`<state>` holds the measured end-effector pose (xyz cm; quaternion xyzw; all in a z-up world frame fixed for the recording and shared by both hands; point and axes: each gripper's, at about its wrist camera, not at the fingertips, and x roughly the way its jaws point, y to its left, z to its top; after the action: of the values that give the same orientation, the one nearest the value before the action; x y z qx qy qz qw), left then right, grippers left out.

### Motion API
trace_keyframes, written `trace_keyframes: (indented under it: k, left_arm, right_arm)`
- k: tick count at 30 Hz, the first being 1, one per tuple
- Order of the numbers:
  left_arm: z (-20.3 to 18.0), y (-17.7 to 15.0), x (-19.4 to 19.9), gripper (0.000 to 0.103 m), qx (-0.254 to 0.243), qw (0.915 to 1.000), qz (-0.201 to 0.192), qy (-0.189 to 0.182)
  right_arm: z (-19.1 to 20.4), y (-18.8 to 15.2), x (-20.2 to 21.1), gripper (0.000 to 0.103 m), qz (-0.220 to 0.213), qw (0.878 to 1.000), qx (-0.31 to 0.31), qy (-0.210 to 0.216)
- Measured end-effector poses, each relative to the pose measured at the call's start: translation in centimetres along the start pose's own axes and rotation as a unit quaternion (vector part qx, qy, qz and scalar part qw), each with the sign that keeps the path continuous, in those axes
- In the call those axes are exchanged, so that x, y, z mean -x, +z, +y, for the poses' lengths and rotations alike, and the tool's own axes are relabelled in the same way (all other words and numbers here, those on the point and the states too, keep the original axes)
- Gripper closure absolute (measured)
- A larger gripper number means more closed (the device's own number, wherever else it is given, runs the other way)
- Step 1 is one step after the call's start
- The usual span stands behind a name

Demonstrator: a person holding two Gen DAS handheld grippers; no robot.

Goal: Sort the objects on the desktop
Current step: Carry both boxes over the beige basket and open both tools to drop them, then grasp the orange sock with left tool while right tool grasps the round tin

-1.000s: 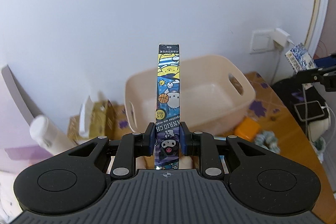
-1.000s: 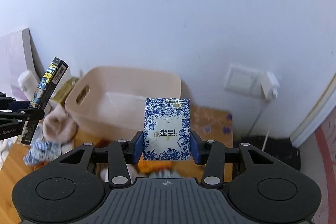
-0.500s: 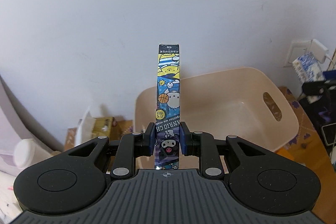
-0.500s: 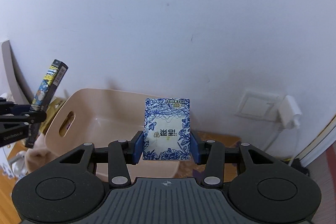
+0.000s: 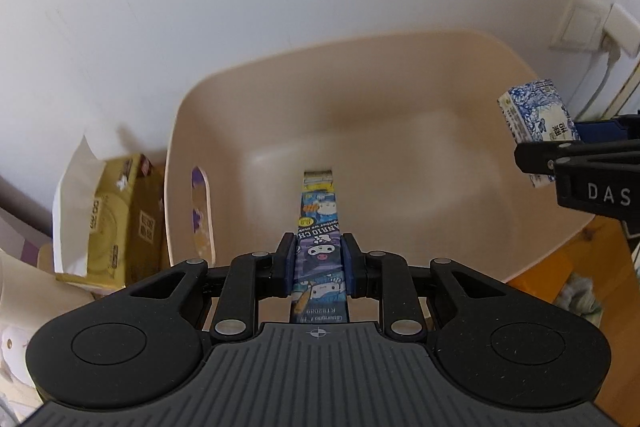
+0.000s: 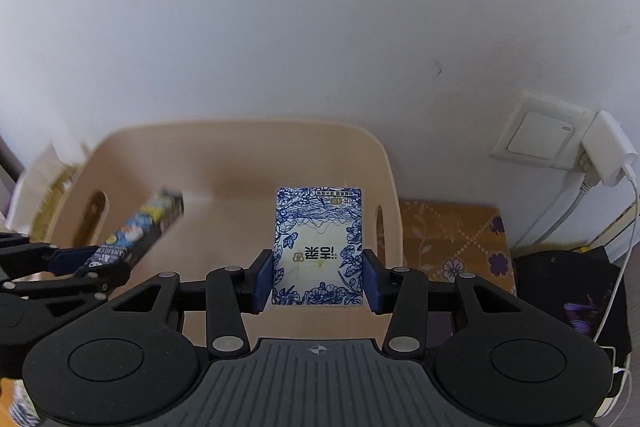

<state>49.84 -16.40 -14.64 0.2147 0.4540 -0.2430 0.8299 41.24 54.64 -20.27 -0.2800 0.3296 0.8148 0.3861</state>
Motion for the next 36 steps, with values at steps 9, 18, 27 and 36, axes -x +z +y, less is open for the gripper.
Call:
trace_keyframes:
  k: [9, 18, 27, 36]
  left_arm:
    - [0.9, -0.8, 1.0, 0.036, -0.006, 0.9999, -0.009, -0.004]
    - [1.9, -2.1, 5.2, 0.031, -0.029, 0.9979, -0.057, 0.01]
    - [3.4, -5.3, 9.2, 0.026, -0.106, 0.991, -0.081, 0.003]
    - [5.0, -11.4, 10.4, 0.025, -0.119, 0.9918, -0.046, 0.0]
  right_arm:
    - [0.7, -0.6, -1.2, 0.041, 0.036, 0.999, 0.029, -0.017]
    - [0.3, -0.4, 1.7, 0.002, 0.009, 0.999, 0.039, -0.016]
    - [-0.7, -2.7, 5.4, 0.0, -0.003, 0.999, 0.045, 0.004]
    - [-0.9, -6.5, 8.8, 0.0, -0.016, 0.998, 0.051, 0.013]
